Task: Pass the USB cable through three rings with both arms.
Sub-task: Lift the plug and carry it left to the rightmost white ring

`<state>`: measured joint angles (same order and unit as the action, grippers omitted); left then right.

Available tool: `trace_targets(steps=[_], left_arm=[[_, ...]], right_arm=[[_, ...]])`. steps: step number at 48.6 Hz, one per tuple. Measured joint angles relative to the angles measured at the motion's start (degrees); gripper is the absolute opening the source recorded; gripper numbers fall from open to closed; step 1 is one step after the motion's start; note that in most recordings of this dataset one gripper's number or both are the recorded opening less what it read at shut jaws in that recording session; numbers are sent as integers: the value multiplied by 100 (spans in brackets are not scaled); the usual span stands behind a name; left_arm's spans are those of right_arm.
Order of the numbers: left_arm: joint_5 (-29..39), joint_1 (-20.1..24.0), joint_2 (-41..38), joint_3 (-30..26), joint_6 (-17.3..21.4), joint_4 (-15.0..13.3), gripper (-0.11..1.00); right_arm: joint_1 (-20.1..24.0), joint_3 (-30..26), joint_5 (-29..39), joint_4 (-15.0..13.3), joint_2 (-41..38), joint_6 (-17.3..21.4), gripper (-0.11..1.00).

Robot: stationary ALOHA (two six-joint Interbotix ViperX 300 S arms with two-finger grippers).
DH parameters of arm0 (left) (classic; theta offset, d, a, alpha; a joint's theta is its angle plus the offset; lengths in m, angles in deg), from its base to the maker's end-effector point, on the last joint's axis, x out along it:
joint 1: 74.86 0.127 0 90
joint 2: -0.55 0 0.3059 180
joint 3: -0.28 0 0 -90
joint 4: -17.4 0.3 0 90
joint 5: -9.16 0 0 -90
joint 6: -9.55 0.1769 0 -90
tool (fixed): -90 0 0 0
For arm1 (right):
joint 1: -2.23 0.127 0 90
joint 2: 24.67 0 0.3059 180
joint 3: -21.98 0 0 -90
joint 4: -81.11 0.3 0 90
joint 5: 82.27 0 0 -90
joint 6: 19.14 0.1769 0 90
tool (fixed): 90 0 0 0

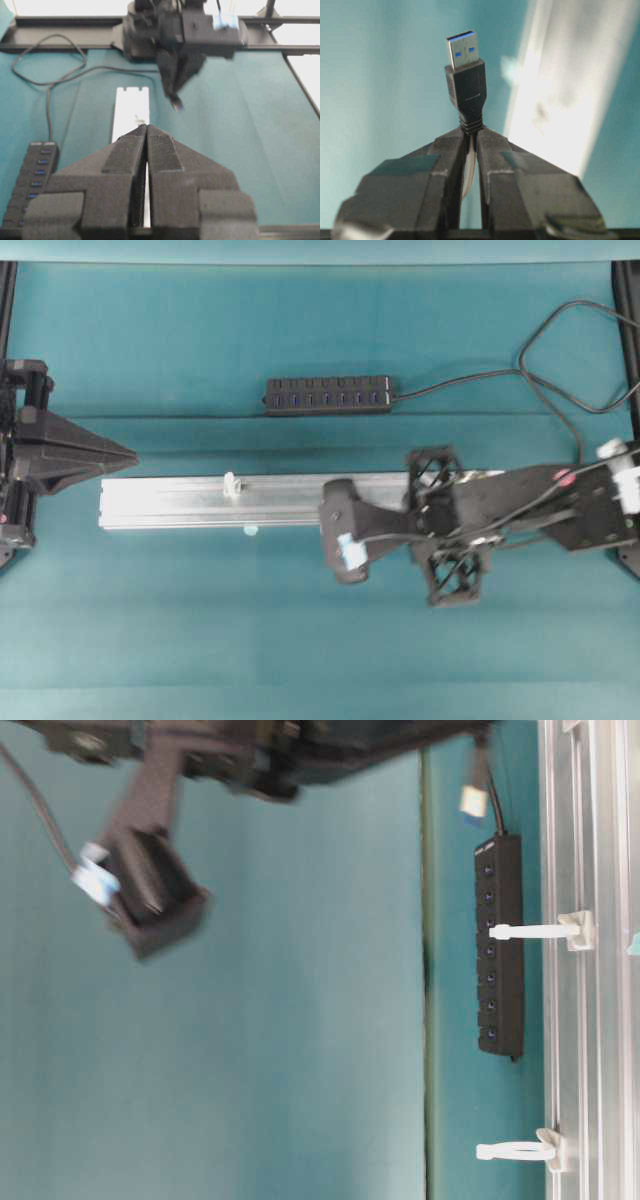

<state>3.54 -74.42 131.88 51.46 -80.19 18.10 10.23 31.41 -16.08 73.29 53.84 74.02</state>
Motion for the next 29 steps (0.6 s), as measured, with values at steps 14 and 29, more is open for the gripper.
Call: trace_targets(steps=[14, 29], left_arm=[[0, 26, 0, -18, 0, 0, 2], [0, 62, 0, -44, 0, 0, 2]], right_arm=[[-229, 281, 870, -475, 721, 97, -6], [-360, 923, 659, -519, 1239, 334, -6]])
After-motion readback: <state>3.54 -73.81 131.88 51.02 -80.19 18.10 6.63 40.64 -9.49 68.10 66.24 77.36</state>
